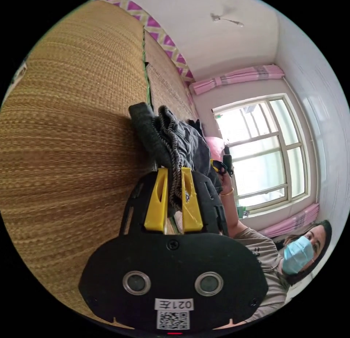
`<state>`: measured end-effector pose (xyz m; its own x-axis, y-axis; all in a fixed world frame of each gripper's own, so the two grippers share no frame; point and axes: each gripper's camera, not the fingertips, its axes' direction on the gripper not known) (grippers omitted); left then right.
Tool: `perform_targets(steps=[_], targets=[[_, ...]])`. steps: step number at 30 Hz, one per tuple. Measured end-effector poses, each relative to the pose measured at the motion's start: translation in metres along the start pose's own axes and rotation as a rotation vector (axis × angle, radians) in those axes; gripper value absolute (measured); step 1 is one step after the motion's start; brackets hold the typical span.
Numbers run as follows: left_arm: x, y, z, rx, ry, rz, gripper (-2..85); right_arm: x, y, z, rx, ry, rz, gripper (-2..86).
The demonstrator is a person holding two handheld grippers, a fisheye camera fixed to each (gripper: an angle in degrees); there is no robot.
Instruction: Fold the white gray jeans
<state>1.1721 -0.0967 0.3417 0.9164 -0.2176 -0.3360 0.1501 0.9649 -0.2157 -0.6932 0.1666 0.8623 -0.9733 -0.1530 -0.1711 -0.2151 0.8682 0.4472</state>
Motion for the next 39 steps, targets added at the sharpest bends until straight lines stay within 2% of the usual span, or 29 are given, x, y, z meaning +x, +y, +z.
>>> perform_targets(steps=[3,7,11,15,17,19,21,22,23,25,29,31,35,39], targets=[[0.02,0.032,-0.054,0.082,0.049,0.039,5.4,-0.063,-0.027,0.0,-0.035,0.043,-0.134,2.7],[0.039,0.086,-0.184,0.272,0.03,0.071,5.4,-0.144,-0.077,0.048,-0.085,0.019,-0.276,2.8],[0.053,0.157,-0.332,0.503,-0.075,0.055,5.5,-0.253,-0.146,0.169,-0.148,-0.043,-0.453,3.6],[0.042,0.225,-0.425,0.73,-0.139,-0.01,5.7,-0.371,-0.204,0.305,-0.171,-0.064,-0.63,6.8],[0.008,0.27,-0.455,0.891,-0.165,-0.086,6.4,-0.403,-0.22,0.354,-0.141,0.038,-0.621,7.8],[-0.041,0.297,-0.459,0.96,-0.19,-0.201,7.4,-0.413,-0.221,0.39,-0.087,0.205,-0.611,8.5],[-0.113,0.324,-0.451,0.964,-0.16,-0.382,8.1,-0.398,-0.208,0.431,-0.162,0.343,-0.612,8.6],[-0.162,0.347,-0.441,0.955,-0.068,-0.47,8.1,-0.39,-0.201,0.435,-0.18,0.356,-0.616,8.6],[-0.196,0.375,-0.434,1.028,0.136,-0.421,7.8,-0.37,-0.186,0.437,-0.221,0.362,-0.617,8.2],[-0.207,0.399,-0.424,1.03,0.235,-0.358,6.5,-0.332,-0.159,0.423,-0.272,0.345,-0.607,7.3],[-0.149,0.442,-0.406,1.014,0.103,-0.2,0.1,-0.24,-0.095,0.327,-0.277,0.346,-0.531,5.5],[-0.12,0.442,-0.379,0.936,0.089,-0.116,-0.5,-0.213,-0.066,0.274,-0.242,0.391,-0.52,5.1],[-0.051,0.423,-0.266,0.685,0.012,0.044,-0.9,-0.174,-0.004,0.151,-0.11,0.616,-0.52,5.9],[-0.037,0.408,-0.165,0.548,0.125,0.031,-0.9,-0.139,0.035,0.057,-0.039,0.901,-0.48,7.9]])
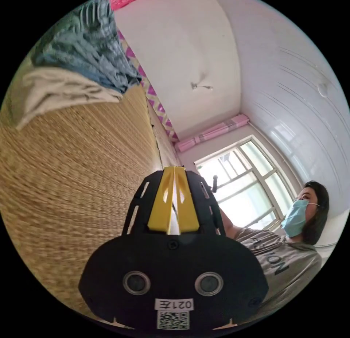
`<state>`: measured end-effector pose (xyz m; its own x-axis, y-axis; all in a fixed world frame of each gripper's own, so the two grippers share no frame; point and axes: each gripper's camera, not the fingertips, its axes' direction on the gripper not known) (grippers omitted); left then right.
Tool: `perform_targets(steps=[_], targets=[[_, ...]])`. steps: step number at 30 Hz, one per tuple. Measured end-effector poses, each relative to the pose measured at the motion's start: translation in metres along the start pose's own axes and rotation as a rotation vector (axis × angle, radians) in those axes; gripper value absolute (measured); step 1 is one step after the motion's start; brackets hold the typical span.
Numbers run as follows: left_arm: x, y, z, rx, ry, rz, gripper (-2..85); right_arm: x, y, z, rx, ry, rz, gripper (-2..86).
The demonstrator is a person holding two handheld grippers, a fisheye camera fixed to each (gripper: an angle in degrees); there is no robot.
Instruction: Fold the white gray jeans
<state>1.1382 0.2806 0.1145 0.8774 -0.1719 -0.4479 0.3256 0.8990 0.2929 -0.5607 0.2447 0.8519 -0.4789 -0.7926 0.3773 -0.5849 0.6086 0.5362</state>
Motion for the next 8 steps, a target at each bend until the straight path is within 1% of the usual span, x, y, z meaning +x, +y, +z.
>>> perform_targets(steps=[2,3,6,8], targets=[[-0.006,0.017,0.047,-0.027,0.078,-0.019,-0.9,0.032,0.022,-0.015,-0.007,0.123,0.049,8.5],[-0.008,0.021,0.057,-0.033,0.083,-0.025,-0.9,0.053,0.034,-0.027,0.001,0.205,0.084,8.8],[-0.012,0.033,0.091,-0.059,0.129,-0.036,-0.8,0.089,0.049,-0.053,0.027,0.357,0.109,9.8],[0.006,0.034,0.09,-0.038,0.104,0.059,-0.9,0.094,0.045,-0.06,0.027,0.409,0.056,10.6]])
